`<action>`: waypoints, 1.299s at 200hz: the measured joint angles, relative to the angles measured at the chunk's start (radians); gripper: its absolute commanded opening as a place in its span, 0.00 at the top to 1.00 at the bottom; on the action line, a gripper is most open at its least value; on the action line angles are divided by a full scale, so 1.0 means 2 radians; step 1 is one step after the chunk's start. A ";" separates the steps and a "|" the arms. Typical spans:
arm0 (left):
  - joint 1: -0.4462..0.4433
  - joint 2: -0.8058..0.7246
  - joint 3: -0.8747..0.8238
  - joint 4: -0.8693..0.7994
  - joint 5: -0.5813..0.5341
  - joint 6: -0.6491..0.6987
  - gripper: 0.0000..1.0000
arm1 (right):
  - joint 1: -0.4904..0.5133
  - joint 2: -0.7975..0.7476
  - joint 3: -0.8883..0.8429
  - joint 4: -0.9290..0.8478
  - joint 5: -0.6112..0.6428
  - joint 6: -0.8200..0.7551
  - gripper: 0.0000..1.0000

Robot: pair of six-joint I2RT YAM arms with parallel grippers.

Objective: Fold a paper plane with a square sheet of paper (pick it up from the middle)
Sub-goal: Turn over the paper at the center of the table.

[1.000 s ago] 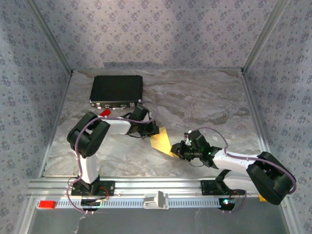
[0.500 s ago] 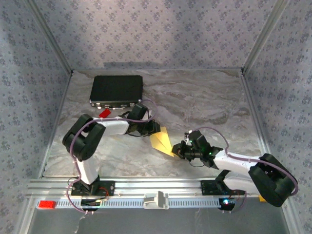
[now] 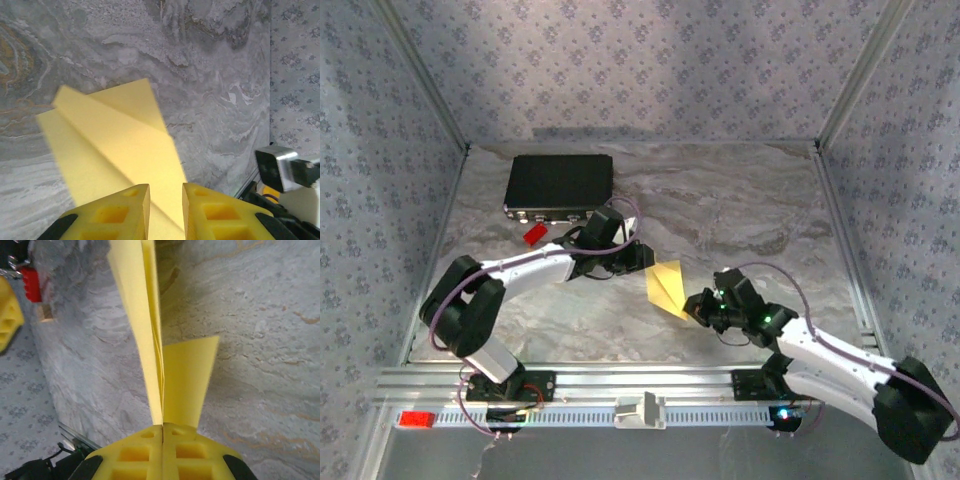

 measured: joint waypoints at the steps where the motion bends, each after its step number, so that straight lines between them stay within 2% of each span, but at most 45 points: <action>1: 0.000 0.000 0.000 -0.001 0.000 0.000 0.76 | 0.000 -0.004 0.000 -0.002 0.001 0.000 1.00; 50: 0.000 -0.001 0.001 -0.025 -0.010 0.000 0.76 | -0.007 -0.103 -0.016 -0.057 0.024 0.020 1.00; 105: 0.000 -0.029 0.001 -0.048 -0.032 0.006 0.76 | -0.014 -0.122 -0.006 -0.099 0.040 -0.003 1.00; 136: 0.001 -0.056 0.001 -0.053 -0.047 0.010 0.76 | -0.023 -0.111 0.017 -0.116 0.051 -0.034 1.00; 175: 0.008 -0.075 -0.016 -0.059 -0.069 0.015 0.75 | -0.030 -0.060 0.080 -0.146 0.066 -0.093 1.00; 217: 0.029 -0.111 -0.048 -0.070 -0.091 0.015 0.73 | -0.033 -0.007 0.146 -0.175 0.081 -0.157 1.00; 260: 0.048 -0.164 -0.073 -0.079 -0.111 0.015 0.71 | -0.029 0.026 0.171 -0.192 0.105 -0.200 1.00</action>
